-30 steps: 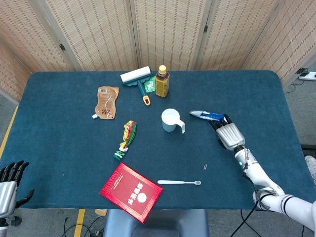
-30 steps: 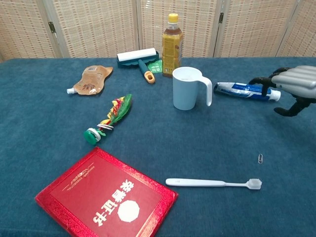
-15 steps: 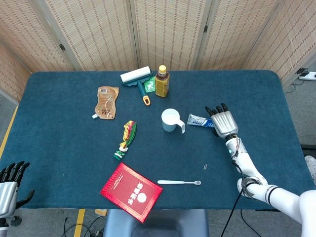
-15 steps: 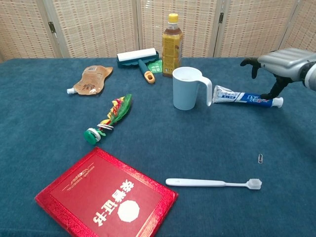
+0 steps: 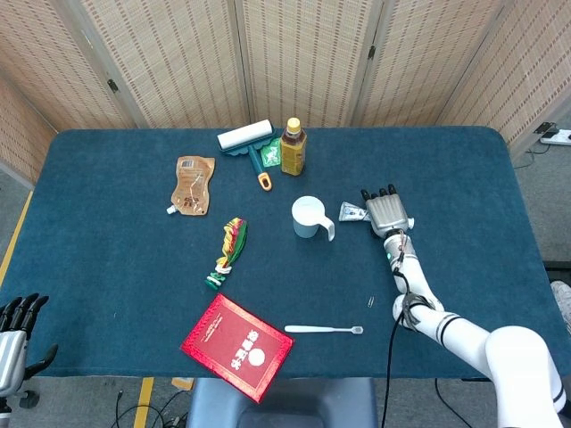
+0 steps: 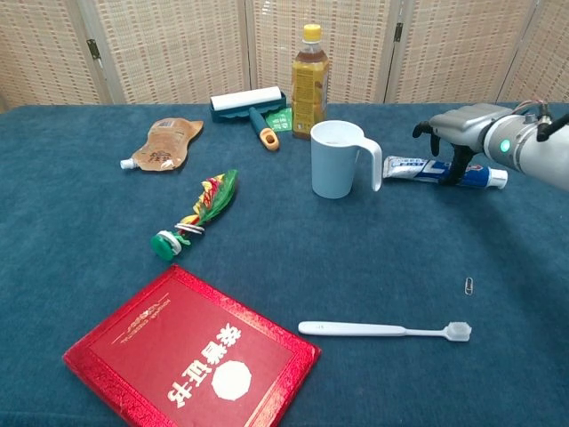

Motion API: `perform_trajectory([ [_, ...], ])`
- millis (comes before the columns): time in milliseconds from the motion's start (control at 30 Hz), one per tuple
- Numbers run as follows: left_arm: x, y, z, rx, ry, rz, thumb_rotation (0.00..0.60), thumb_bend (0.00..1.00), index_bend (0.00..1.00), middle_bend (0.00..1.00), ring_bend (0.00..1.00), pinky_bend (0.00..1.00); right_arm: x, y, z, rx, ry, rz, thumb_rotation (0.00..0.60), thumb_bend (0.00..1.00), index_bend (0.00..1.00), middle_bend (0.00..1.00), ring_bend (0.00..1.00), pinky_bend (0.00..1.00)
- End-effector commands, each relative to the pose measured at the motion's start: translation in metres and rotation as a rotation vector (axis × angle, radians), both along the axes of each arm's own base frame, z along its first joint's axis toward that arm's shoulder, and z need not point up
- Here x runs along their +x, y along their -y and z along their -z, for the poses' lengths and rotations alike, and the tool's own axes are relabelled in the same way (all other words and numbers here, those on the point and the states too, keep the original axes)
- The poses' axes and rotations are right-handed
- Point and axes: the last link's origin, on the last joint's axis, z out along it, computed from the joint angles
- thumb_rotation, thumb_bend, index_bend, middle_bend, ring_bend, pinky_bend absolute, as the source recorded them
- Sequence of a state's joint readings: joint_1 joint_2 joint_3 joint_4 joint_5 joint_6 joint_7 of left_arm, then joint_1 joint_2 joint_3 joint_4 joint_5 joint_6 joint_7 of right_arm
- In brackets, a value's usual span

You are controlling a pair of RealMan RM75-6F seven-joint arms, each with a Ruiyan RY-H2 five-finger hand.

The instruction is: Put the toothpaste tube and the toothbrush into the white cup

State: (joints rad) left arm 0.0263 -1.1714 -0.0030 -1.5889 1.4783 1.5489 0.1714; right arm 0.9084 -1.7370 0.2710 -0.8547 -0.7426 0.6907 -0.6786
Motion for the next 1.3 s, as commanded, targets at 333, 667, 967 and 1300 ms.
perform_trajectory([
  [333, -0.003, 0.000, 0.000, -0.002, -0.005, -0.013, 0.600, 0.33, 0.16, 0.15, 0.10, 0.15, 0.016, 0.007, 0.027, -0.002, 0.012, -0.010, 0.600, 0.23, 0.32, 0.41, 0.25, 0.19],
  [667, -0.005, 0.000, 0.002, -0.009, -0.002, -0.020, 0.600, 0.33, 0.16, 0.15, 0.10, 0.15, 0.020, 0.001, 0.031, -0.037, 0.077, -0.096, 0.600, 0.22, 0.56, 0.54, 0.43, 0.30],
  [967, -0.007, 0.002, -0.001, 0.002, -0.004, -0.029, 0.600, 0.33, 0.16, 0.15, 0.10, 0.15, 0.030, -0.015, -0.008, -0.098, 0.323, -0.210, 0.600, 0.26, 0.67, 0.62, 0.55, 0.40],
  [1300, -0.002, 0.000, 0.002, -0.009, 0.005, -0.003, 0.600, 0.33, 0.16, 0.15, 0.10, 0.15, 0.034, -0.038, -0.073, -0.224, 0.472, -0.321, 0.600, 0.26, 0.72, 0.66, 0.60, 0.44],
])
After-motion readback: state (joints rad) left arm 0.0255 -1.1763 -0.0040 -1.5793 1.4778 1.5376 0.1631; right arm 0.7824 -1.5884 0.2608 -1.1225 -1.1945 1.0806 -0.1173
